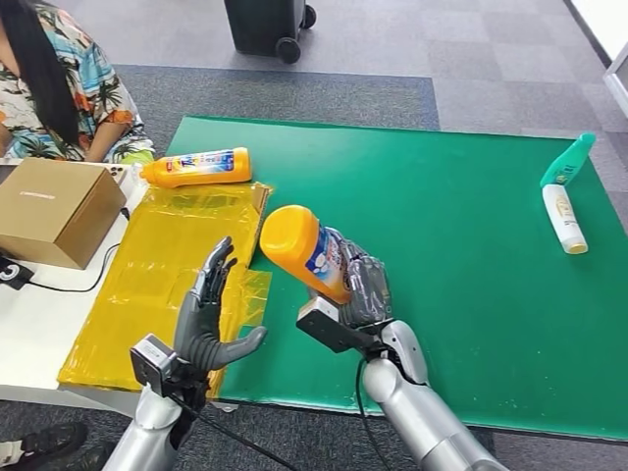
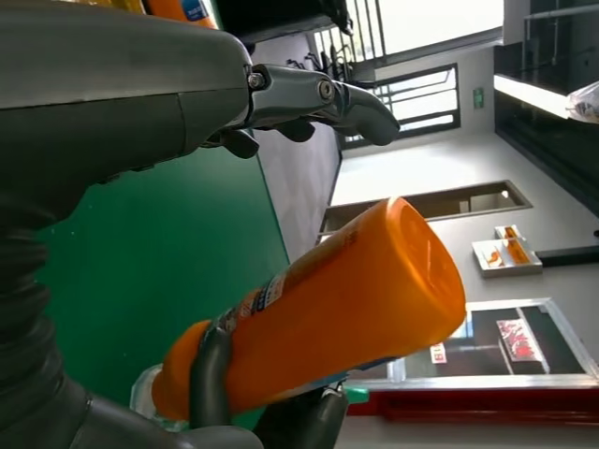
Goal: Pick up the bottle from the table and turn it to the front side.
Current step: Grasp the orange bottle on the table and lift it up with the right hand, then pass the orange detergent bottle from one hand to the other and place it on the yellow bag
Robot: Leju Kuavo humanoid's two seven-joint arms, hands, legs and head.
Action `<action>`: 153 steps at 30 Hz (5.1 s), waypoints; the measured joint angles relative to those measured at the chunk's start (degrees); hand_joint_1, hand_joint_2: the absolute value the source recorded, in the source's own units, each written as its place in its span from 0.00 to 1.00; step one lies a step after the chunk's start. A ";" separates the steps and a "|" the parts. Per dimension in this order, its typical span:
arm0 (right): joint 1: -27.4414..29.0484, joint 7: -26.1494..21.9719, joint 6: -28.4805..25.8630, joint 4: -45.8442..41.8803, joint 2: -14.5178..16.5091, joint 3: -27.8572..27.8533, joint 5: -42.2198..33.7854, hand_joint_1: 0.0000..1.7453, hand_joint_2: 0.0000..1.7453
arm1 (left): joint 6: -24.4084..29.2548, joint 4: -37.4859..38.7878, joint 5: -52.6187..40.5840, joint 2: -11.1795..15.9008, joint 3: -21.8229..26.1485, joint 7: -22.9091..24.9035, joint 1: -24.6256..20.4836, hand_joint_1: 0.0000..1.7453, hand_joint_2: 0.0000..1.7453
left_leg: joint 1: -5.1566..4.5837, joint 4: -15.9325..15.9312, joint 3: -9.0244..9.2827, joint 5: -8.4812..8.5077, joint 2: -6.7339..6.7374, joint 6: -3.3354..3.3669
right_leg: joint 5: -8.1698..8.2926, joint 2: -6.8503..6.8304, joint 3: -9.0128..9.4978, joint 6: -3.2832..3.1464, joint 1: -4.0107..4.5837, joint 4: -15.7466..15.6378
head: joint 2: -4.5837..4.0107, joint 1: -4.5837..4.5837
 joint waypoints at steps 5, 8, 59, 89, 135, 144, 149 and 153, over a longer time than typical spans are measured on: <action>1.64 -3.95 -0.24 -3.07 0.09 -0.37 0.43 1.00 1.00 | 0.65 0.05 2.09 0.33 0.05 -0.01 -0.07 0.00 1.00 | 0.00 0.00 -0.01 0.00 0.00 0.00 | 0.00 0.00 0.00 0.00 0.00 0.00 | -0.01 0.00; 2.81 -5.60 -0.30 -4.84 0.10 -1.02 2.10 1.00 1.00 | 1.43 -0.07 2.60 0.39 0.09 -0.01 -0.08 0.00 1.00 | 0.00 0.00 -0.02 0.00 -0.01 0.00 | -0.01 0.00 0.00 0.00 0.00 0.00 | -0.01 0.00; 1.87 -13.45 5.75 -7.74 -5.79 15.46 -4.69 1.00 1.00 | -17.01 2.63 13.32 0.64 1.05 -0.31 -0.37 0.00 1.00 | 0.00 0.00 -0.02 0.00 0.01 0.00 | 0.00 0.00 -0.06 -0.01 0.00 0.00 | -0.01 0.00; -0.93 -7.70 13.50 -5.35 -7.92 19.11 1.17 1.00 1.00 | -23.54 6.15 12.01 0.69 0.89 -0.34 -0.93 1.00 1.00 | 0.00 0.00 -0.03 0.00 0.02 -0.01 | 0.00 0.01 -0.09 -0.01 0.00 0.00 | 0.01 0.00; 10.24 -11.93 -0.54 -11.22 5.43 -6.68 -9.73 0.00 1.00 | 18.78 -5.04 -22.51 5.43 -2.83 17.04 -6.04 1.00 1.00 | 0.02 -0.01 -0.05 0.02 0.01 -0.04 | -0.01 0.01 -0.09 -0.03 0.03 0.05 | 0.00 -0.01; 11.35 -10.30 -0.52 -12.88 5.80 -9.46 -6.22 0.00 1.00 | 20.81 -2.40 -39.54 8.87 -6.59 32.89 -7.42 1.00 1.00 | 0.01 -0.01 -0.06 0.02 0.01 -0.04 | -0.02 0.01 -0.10 -0.03 0.03 0.05 | -0.01 -0.01; 12.26 -8.09 -0.53 -14.94 5.79 -10.96 -3.44 0.00 1.00 | 21.51 -0.10 -51.40 9.46 -6.78 44.23 -7.90 1.00 1.00 | 0.01 -0.01 -0.06 0.02 0.01 -0.04 | -0.01 0.01 -0.10 -0.03 0.03 0.05 | 0.01 -0.01; 12.81 -6.62 -0.54 -16.48 5.78 -11.82 -2.03 0.00 1.00 | 20.80 1.42 -57.75 9.50 -6.22 49.96 -8.17 1.00 1.00 | 0.02 -0.01 -0.06 0.02 0.01 -0.04 | -0.01 0.01 -0.10 -0.03 0.03 0.05 | 0.00 0.00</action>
